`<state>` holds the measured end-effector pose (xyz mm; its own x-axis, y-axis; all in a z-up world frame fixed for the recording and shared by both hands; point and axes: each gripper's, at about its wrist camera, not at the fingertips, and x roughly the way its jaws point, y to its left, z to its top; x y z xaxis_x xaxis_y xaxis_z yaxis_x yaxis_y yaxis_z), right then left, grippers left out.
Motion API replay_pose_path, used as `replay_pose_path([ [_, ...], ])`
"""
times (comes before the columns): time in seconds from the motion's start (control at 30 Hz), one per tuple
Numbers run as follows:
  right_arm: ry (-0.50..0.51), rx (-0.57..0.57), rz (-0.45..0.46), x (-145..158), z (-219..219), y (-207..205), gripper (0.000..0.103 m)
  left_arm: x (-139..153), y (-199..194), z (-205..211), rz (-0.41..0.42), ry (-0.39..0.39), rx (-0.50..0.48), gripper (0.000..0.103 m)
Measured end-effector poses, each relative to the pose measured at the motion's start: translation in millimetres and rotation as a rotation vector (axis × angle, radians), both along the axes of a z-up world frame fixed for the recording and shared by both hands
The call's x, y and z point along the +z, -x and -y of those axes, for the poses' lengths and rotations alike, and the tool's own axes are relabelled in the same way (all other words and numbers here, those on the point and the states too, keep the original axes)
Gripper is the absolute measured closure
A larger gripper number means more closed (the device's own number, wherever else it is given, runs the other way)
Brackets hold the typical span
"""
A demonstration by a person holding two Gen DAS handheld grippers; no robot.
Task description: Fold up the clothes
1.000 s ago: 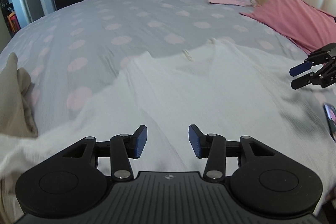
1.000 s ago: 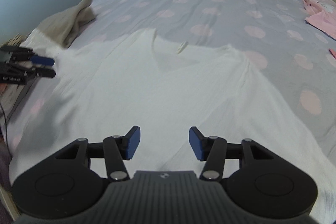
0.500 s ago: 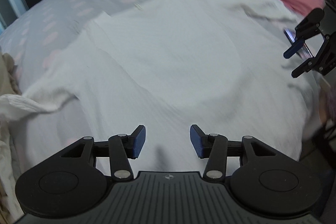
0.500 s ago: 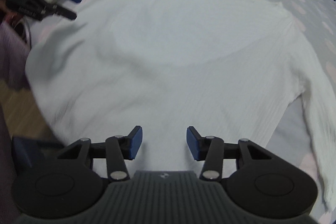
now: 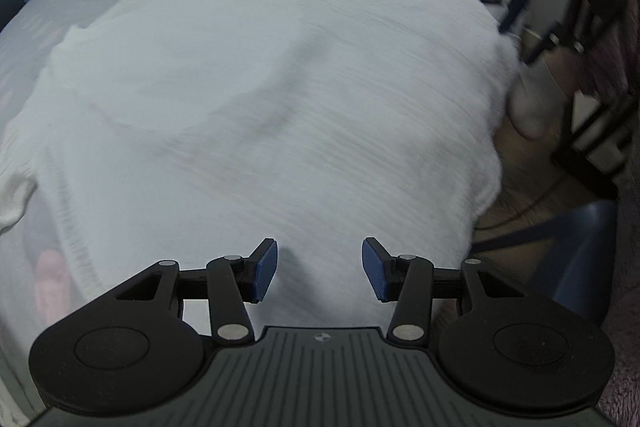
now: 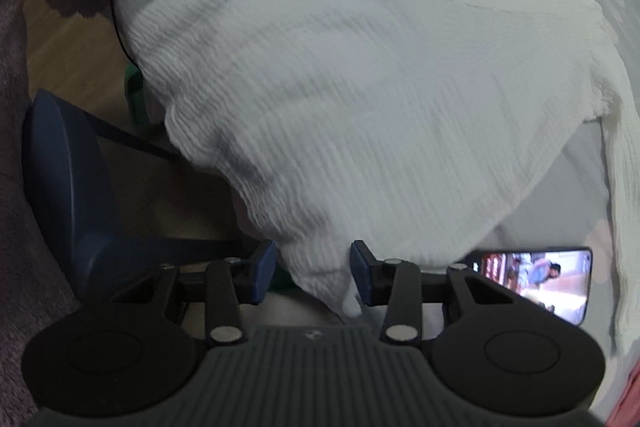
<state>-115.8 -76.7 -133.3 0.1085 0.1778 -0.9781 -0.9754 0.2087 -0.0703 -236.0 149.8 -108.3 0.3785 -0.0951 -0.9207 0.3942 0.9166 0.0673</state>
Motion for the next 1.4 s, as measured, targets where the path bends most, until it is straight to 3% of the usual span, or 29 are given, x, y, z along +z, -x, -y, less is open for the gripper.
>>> replay_pose_path([
  [0.23,0.073,0.006,0.026,-8,3,-7,0.060,-1,4,4,-0.003,-0.007,-0.009,0.058],
  [0.27,0.080,0.003,0.021,-12,3,-9,0.065,-2,4,3,-0.005,-0.011,-0.004,0.058],
  [0.3,0.089,0.002,0.019,-16,3,-10,0.079,-2,3,3,-0.006,-0.012,0.002,0.058],
  [0.37,0.110,-0.004,0.007,-21,5,-13,0.096,-1,4,2,-0.007,-0.013,0.008,0.058],
  [0.47,0.118,-0.041,-0.072,-16,10,-16,0.098,1,3,3,0.001,-0.013,-0.003,0.058],
  [0.6,0.157,-0.055,-0.178,-10,17,-11,0.098,2,0,5,0.007,-0.011,-0.017,0.058],
  [0.73,0.205,-0.044,-0.182,-17,18,-6,0.097,1,-1,4,0.001,-0.017,-0.022,0.058],
  [0.9,0.243,-0.024,-0.167,-15,14,-6,0.079,0,4,-1,-0.008,-0.023,-0.001,0.058],
  [1.13,0.140,0.090,-0.105,13,-24,0,0.074,9,20,-17,0.004,-0.028,0.071,0.057],
  [1.17,0.120,0.104,-0.095,16,-33,0,0.070,10,23,-22,0.005,-0.028,0.090,0.057],
  [1.4,-0.030,0.202,-0.057,35,-86,3,0.069,19,49,-62,0.003,-0.062,0.234,0.057],
])
